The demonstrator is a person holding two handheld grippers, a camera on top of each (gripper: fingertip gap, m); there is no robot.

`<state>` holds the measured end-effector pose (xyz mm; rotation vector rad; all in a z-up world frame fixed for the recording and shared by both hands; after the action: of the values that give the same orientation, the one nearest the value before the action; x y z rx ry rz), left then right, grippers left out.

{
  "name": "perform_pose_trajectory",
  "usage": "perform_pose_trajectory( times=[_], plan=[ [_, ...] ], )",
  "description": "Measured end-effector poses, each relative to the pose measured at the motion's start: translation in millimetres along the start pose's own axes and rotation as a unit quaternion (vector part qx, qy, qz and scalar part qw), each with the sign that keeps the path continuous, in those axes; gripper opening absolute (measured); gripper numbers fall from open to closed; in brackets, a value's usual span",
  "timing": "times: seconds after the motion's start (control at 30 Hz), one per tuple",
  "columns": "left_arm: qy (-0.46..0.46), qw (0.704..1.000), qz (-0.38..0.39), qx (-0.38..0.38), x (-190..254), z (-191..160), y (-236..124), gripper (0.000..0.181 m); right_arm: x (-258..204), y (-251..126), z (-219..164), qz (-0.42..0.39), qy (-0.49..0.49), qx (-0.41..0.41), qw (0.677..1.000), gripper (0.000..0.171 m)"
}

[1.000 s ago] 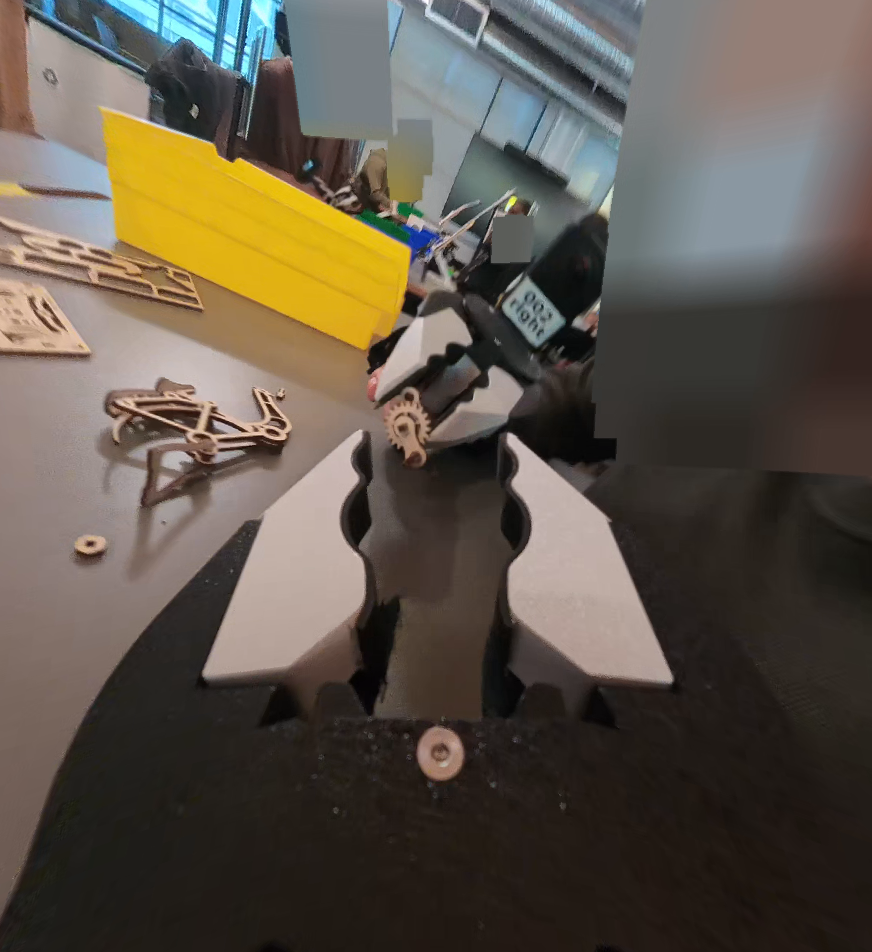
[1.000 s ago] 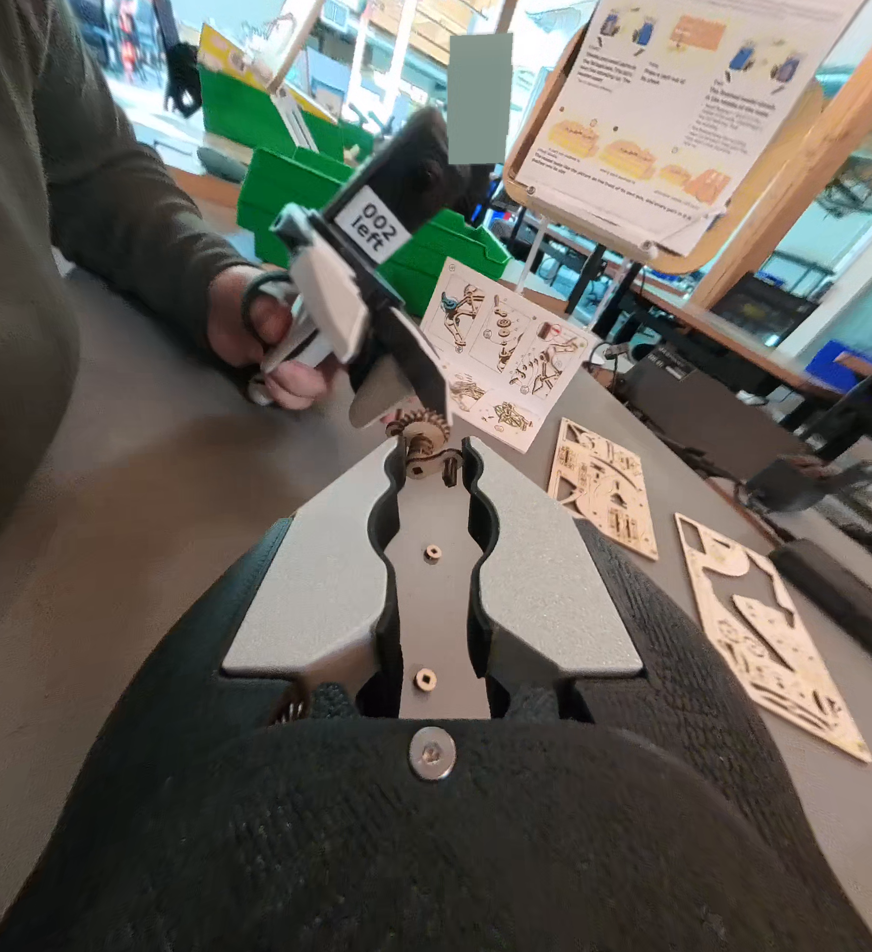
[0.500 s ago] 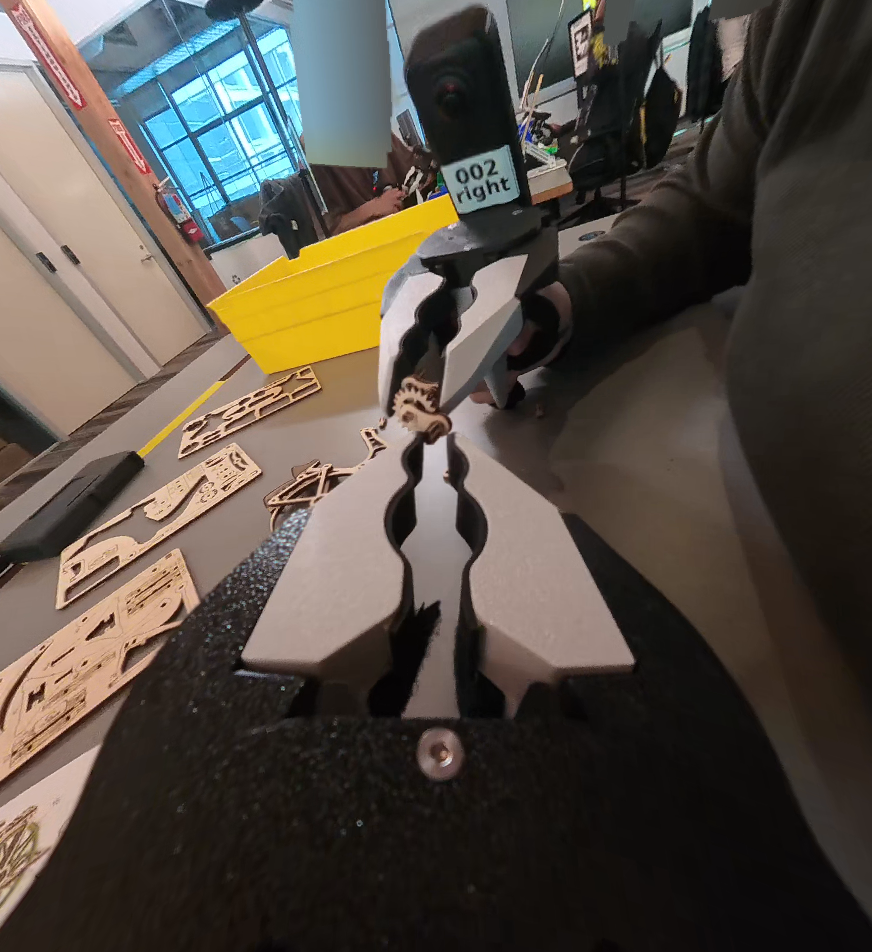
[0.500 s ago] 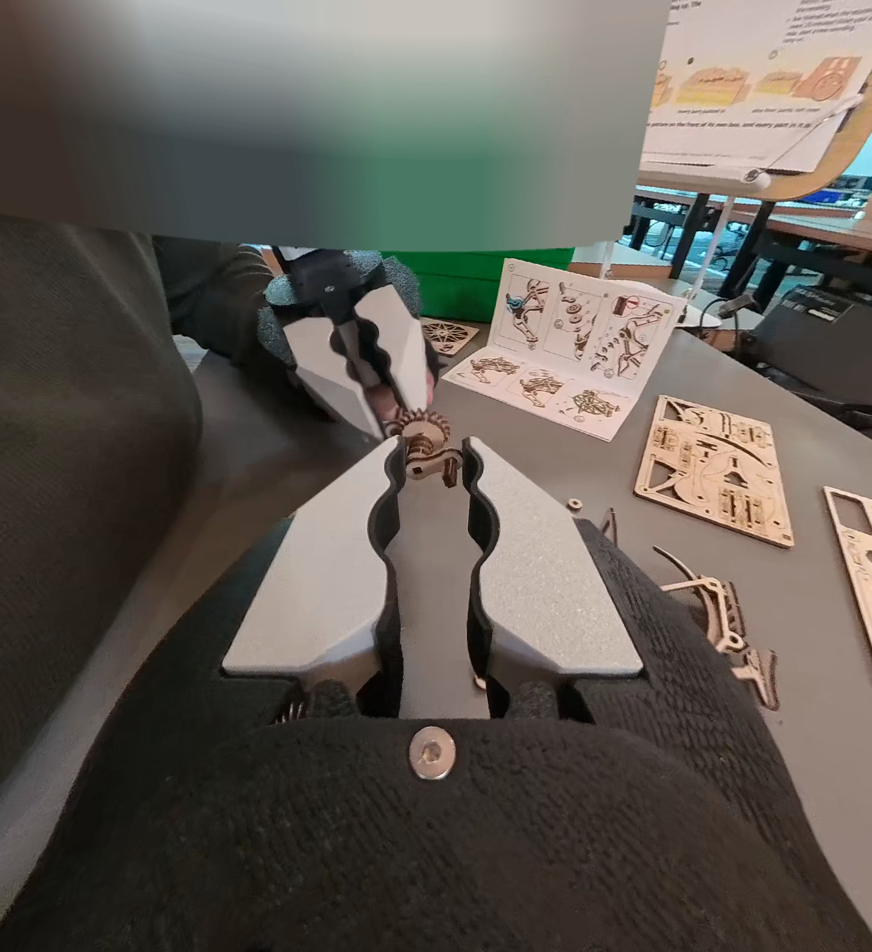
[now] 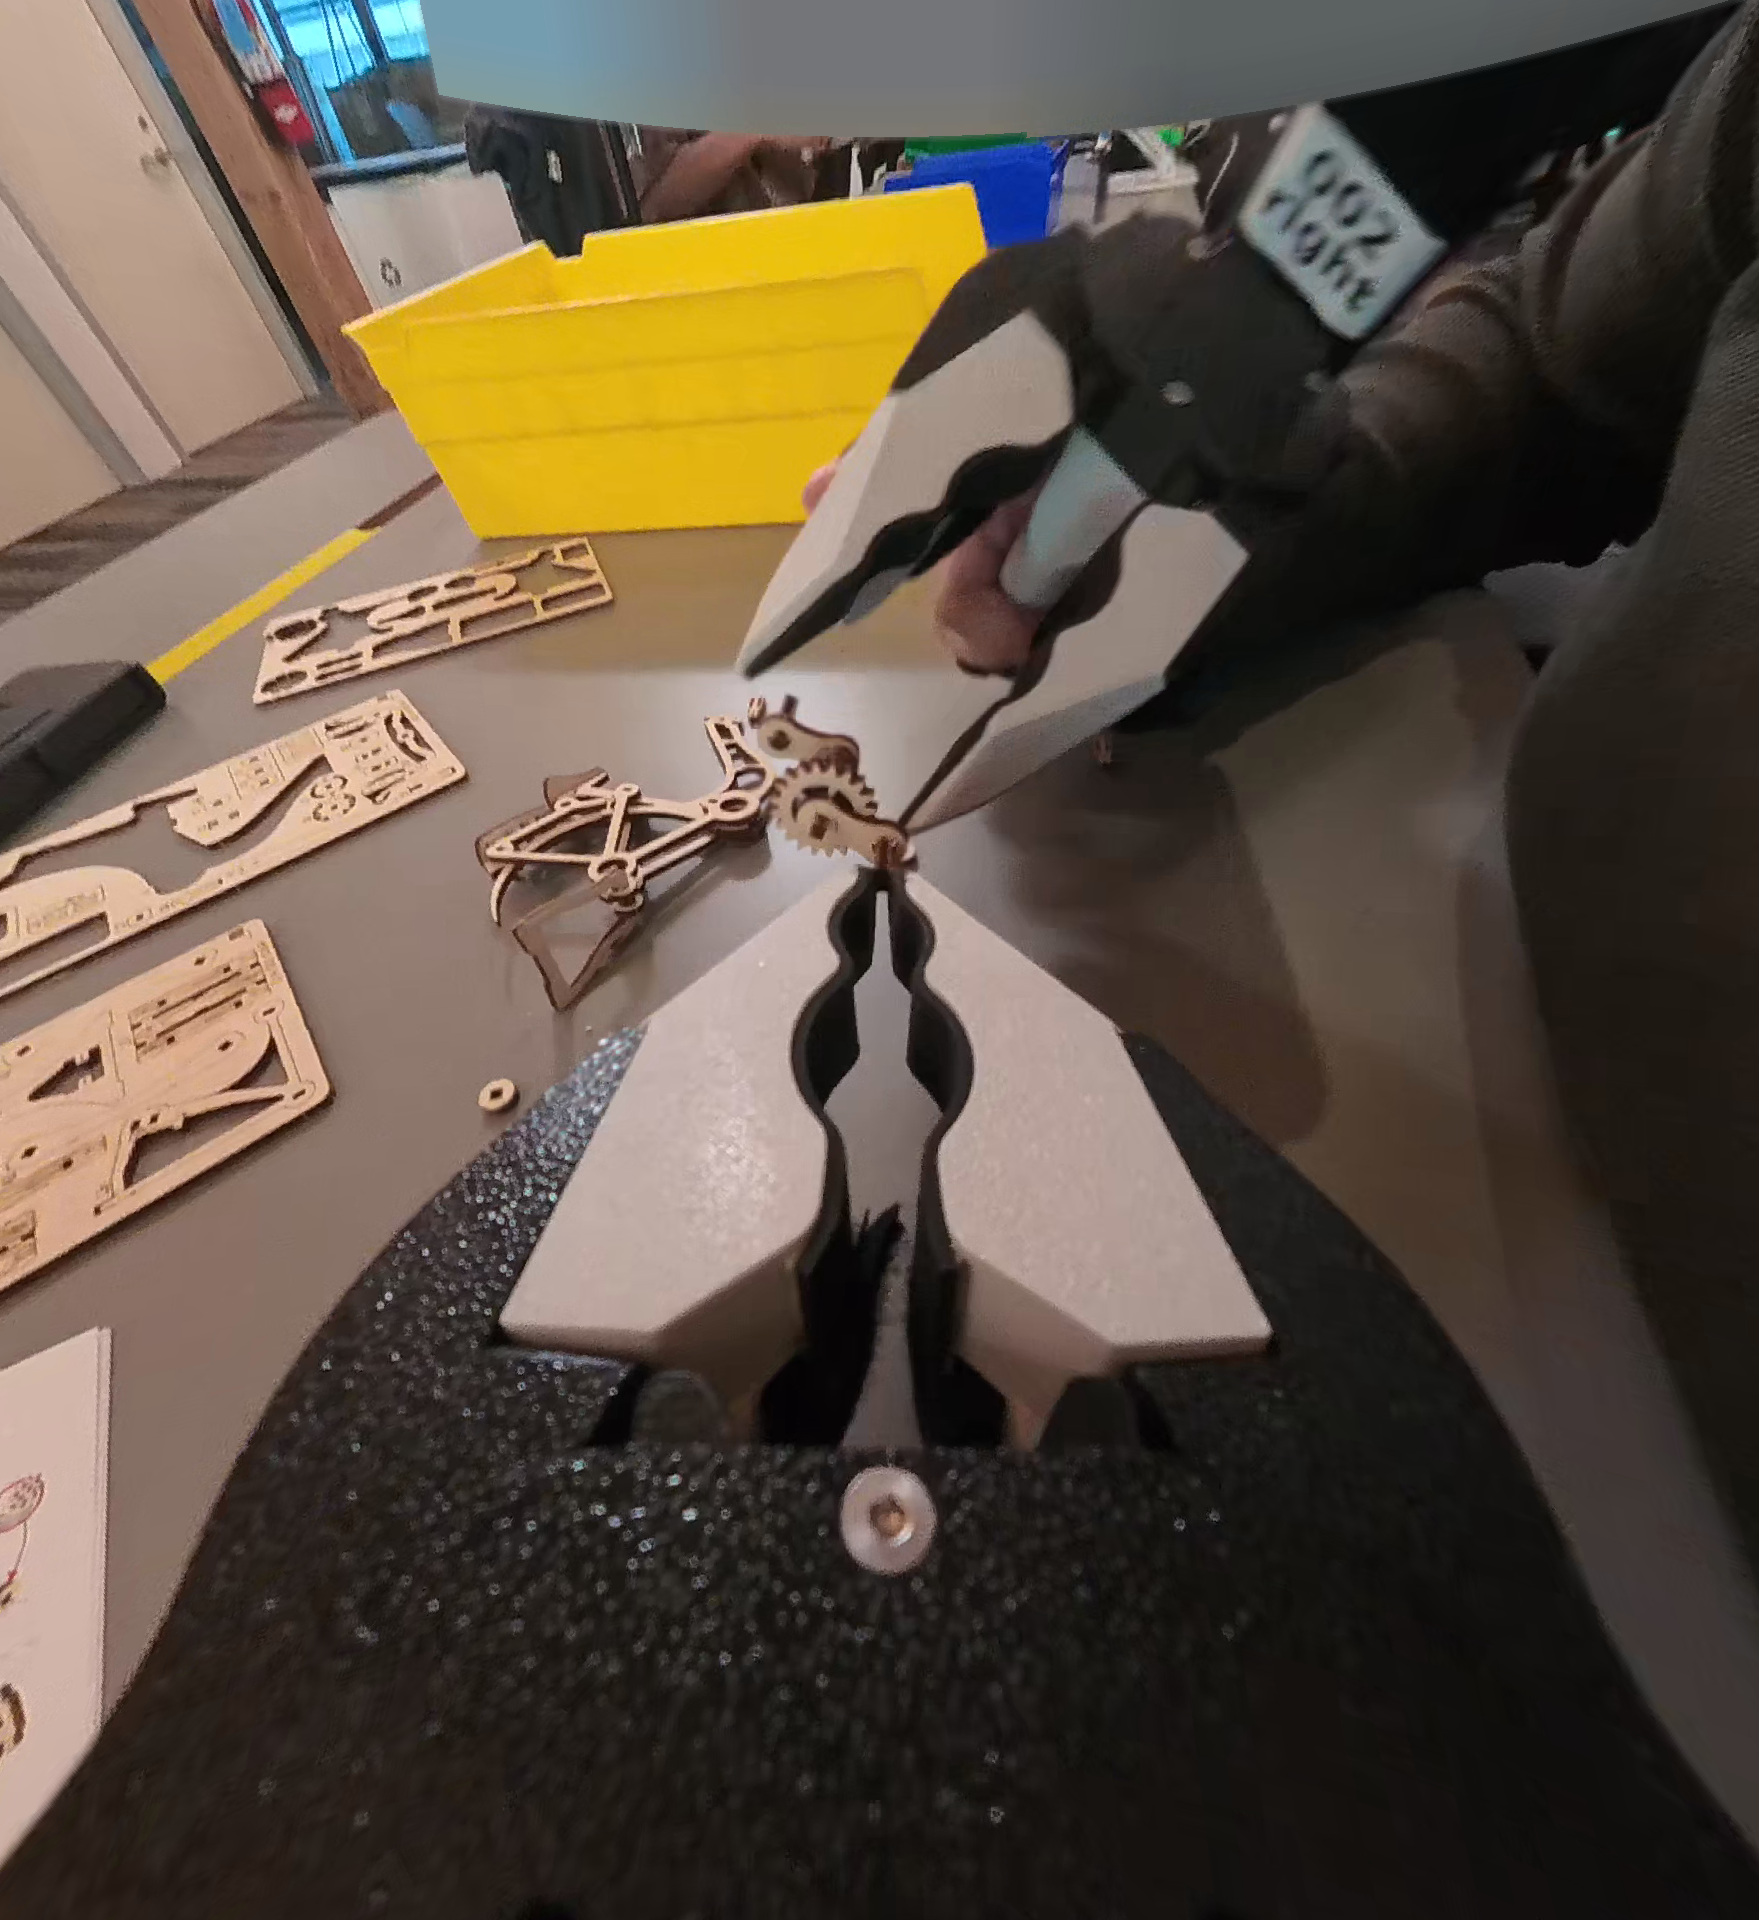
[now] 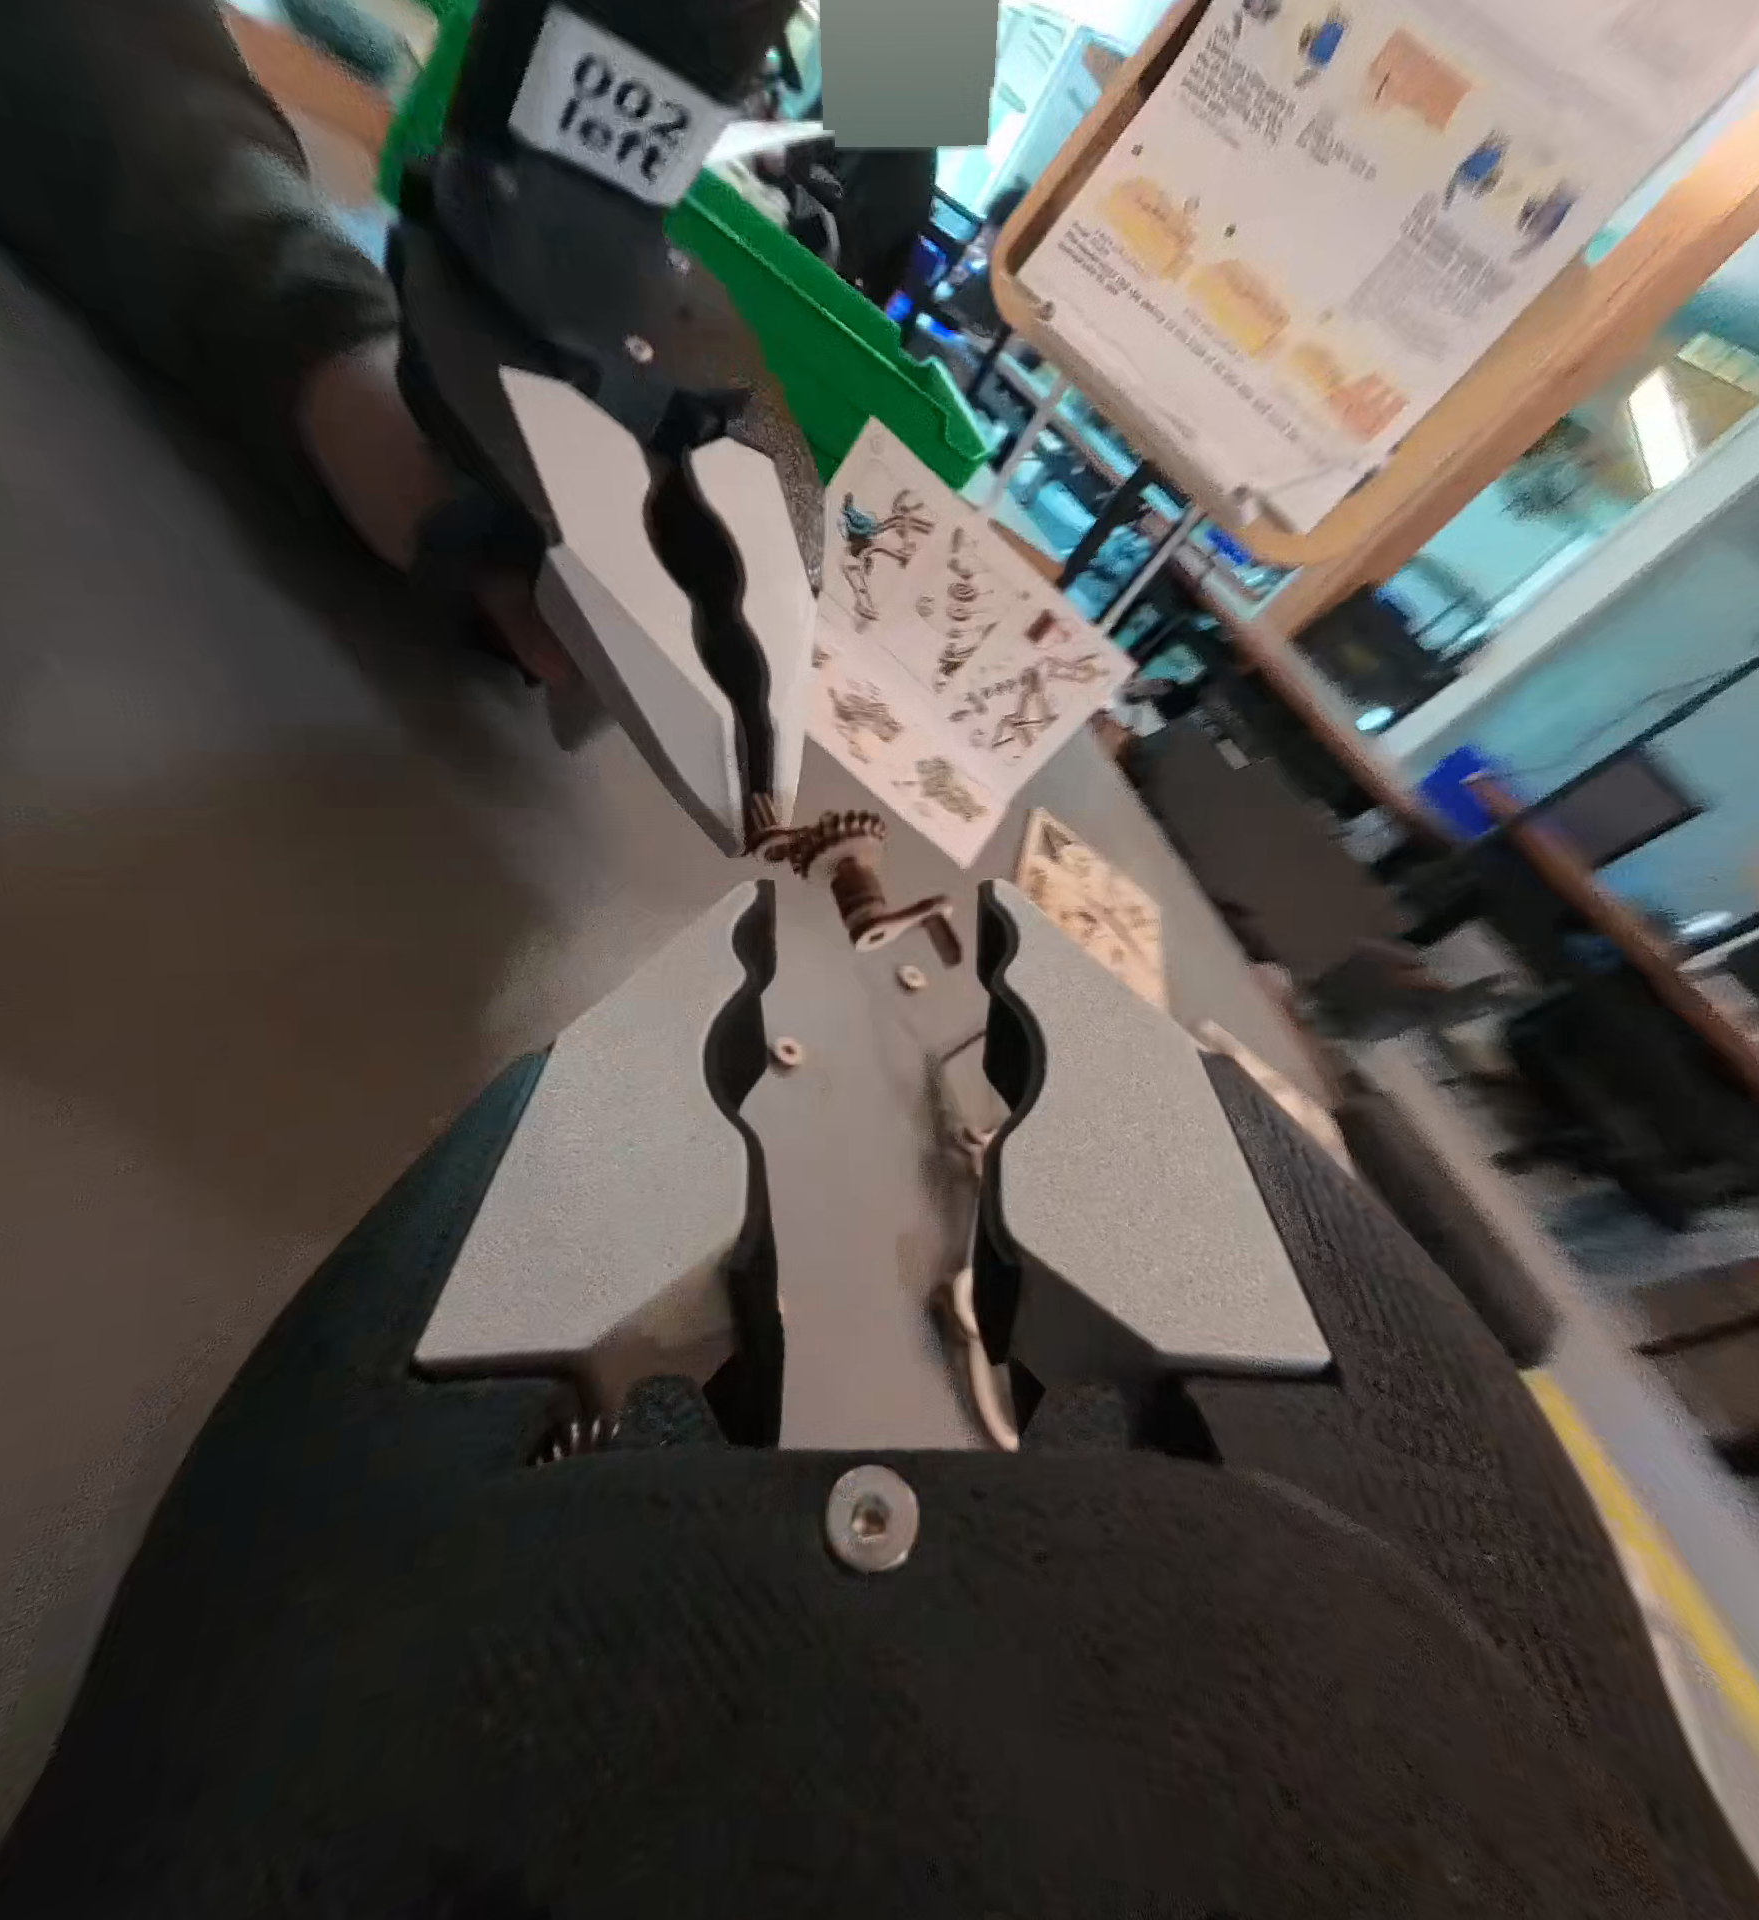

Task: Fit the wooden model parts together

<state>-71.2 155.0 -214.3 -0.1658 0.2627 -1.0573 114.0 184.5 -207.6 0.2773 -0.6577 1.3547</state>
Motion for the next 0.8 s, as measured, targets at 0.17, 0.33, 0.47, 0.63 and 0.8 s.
perform_pose_trajectory(
  times=[0.17,0.33,0.47,0.63,0.8],
  plan=[
    [-0.008,1.0,0.003,-0.022,-1.5,-1.6,1.9,0.0,-14.5,2.9,5.8,-0.035,-0.15,-0.042,0.987,0.035],
    [-0.055,0.998,-0.013,-0.017,-0.7,1.8,7.9,0.0,-20.0,13.8,0.0,-0.054,-0.204,-0.118,0.97,0.027],
    [-0.089,0.996,-0.024,-0.01,-1.1,4.4,15.3,0.0,-17.5,18.2,-2.5,-0.089,-0.222,-0.164,0.957,0.013],
    [-0.069,0.998,-0.009,0.009,-1.7,6.3,15.3,0.001,-13.8,17.5,-2.9,-0.081,-0.183,-0.164,0.966,0.011],
    [0.024,1.0,0.013,0.012,5.3,6.3,16.4,0.016,-13.6,18.5,-7.1,-0.073,-0.167,-0.172,0.968,0.009]
  ],
)
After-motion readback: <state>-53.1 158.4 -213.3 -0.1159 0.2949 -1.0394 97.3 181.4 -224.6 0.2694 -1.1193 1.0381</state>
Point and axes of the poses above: each gripper's, where its closed fingertips meet, y out along the fingers, z out of its top, x = y × z across the jaws, the point moved 10 cm from there along -y, back along the fingers, and after that the axes turned 4 degrees about z, right-handed, at the moved point
